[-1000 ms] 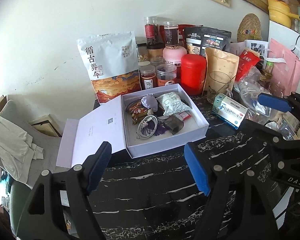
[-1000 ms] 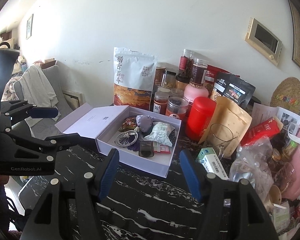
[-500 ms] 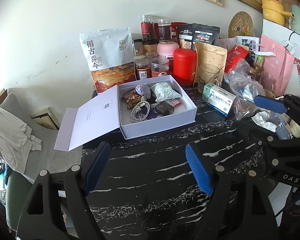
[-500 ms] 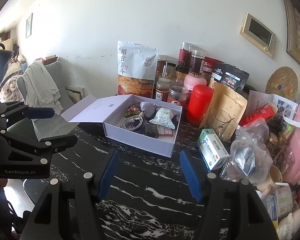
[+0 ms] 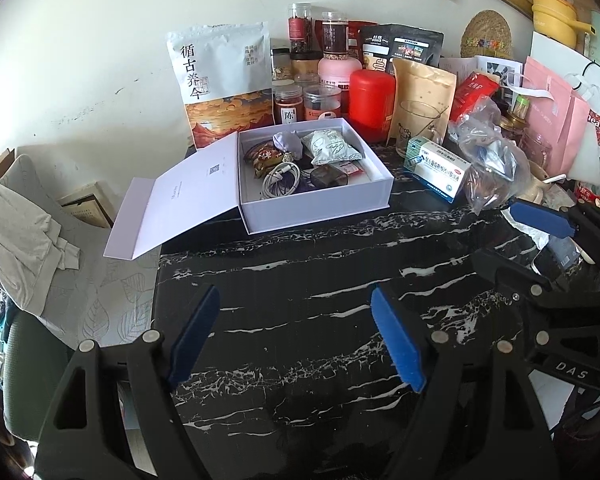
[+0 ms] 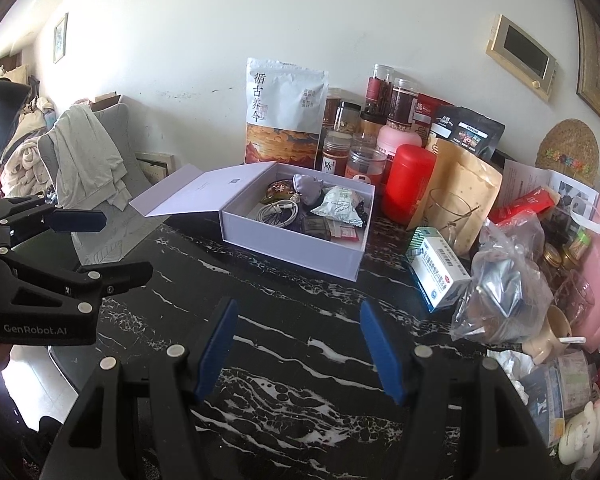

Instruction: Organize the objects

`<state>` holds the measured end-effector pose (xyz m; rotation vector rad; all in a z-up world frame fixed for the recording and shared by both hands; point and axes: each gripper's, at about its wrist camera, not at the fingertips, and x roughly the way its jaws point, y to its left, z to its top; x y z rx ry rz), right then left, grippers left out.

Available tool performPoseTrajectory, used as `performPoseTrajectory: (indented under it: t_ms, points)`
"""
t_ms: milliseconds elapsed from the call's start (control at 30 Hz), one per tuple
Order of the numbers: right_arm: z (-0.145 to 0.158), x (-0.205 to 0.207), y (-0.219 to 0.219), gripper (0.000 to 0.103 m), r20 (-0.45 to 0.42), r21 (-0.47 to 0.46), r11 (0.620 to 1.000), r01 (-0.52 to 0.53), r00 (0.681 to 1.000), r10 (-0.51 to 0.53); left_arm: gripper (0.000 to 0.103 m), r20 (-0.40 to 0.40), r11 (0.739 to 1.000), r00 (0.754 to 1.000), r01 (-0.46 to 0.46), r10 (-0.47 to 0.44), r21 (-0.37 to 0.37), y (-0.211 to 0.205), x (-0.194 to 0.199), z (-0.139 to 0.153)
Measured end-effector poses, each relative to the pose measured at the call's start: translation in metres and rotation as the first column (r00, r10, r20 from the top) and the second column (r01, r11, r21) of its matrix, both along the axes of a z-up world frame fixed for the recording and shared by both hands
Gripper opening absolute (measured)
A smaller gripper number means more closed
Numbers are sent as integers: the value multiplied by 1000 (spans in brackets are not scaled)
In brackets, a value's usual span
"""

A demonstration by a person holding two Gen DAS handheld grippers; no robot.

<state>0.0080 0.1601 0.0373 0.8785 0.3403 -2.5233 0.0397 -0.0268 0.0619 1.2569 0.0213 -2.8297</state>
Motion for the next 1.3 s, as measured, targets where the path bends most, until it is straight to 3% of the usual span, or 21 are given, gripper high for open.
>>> performPoseTrajectory:
  t_ms: [1300]
  points:
    - [-3, -9, -6, 65, 17, 20, 1000, 1, 1000, -1, 77, 49, 1000, 999, 7, -7, 7, -10, -10, -11]
